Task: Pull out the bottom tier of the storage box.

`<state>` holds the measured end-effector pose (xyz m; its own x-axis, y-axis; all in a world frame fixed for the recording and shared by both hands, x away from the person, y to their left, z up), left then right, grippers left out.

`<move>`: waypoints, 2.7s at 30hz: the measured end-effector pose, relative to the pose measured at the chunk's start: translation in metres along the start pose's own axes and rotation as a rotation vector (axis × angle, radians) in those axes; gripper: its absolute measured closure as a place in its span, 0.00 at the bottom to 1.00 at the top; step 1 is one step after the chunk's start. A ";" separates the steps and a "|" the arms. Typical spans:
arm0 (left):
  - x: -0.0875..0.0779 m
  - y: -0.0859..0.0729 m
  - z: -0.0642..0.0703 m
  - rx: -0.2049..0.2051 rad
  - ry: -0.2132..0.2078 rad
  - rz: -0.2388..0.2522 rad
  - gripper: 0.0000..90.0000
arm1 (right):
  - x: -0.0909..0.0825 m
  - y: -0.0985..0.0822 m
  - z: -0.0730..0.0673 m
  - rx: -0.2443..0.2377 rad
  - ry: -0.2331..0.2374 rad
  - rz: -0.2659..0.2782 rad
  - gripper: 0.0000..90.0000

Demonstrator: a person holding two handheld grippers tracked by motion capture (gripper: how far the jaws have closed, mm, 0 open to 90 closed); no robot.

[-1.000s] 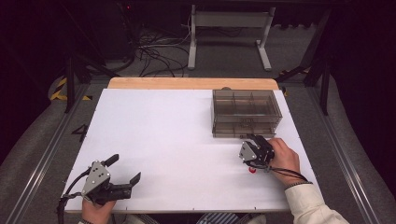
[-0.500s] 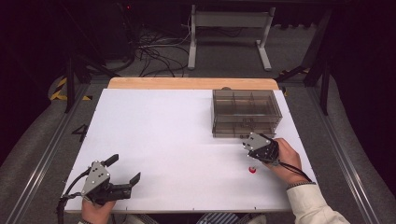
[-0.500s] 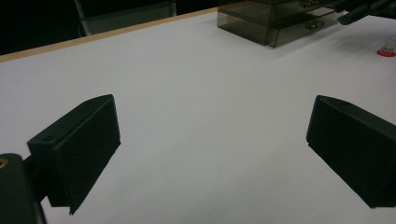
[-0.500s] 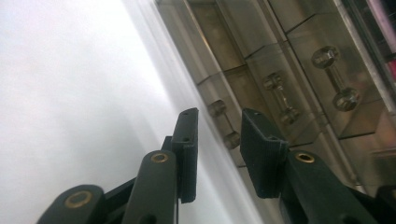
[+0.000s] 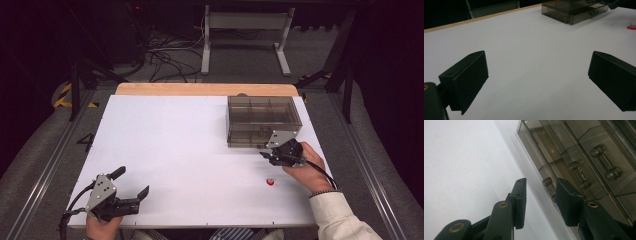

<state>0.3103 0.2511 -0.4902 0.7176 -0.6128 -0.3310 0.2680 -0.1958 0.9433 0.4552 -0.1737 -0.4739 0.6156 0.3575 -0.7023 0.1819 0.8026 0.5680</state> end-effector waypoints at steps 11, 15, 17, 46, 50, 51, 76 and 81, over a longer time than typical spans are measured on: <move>-0.003 -0.001 -0.001 -0.008 0.009 0.000 0.04 | 0.016 -0.002 0.017 -0.041 0.019 -0.085 0.59; -0.002 -0.002 -0.001 -0.009 0.007 -0.003 0.04 | 0.022 -0.003 0.018 -0.023 0.010 -0.098 0.59; -0.001 -0.002 0.000 -0.008 0.006 -0.005 0.04 | 0.024 -0.004 0.020 -0.045 0.017 -0.116 0.59; 0.000 -0.001 0.000 -0.002 0.001 -0.006 0.04 | 0.019 -0.009 0.015 -0.033 0.062 -0.172 0.75; 0.001 0.000 0.000 -0.002 0.000 -0.004 0.04 | 0.015 -0.009 0.012 -0.019 0.088 -0.180 0.76; 0.001 0.000 0.000 0.000 -0.001 -0.004 0.04 | 0.013 -0.009 0.011 -0.011 0.093 -0.180 0.76; 0.004 0.001 0.001 0.002 -0.015 -0.002 0.04 | 0.014 -0.013 0.008 -0.016 0.116 -0.210 0.78; 0.005 0.001 0.002 0.003 -0.015 -0.005 0.04 | 0.010 -0.017 0.004 -0.023 0.138 -0.223 0.79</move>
<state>0.3132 0.2463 -0.4905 0.7064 -0.6233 -0.3354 0.2695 -0.2014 0.9417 0.4616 -0.1854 -0.4885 0.4520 0.2309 -0.8616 0.2826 0.8791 0.3839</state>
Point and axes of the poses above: each handheld gripper's, and its own axes: x roughly forward along the jaws, y roughly out of its top, z roughly to its right, the point moved 7 cm from there along x, roughly forward along the jaws, and after that the axes turned 7 degrees about -y, right-handed, at the moved point
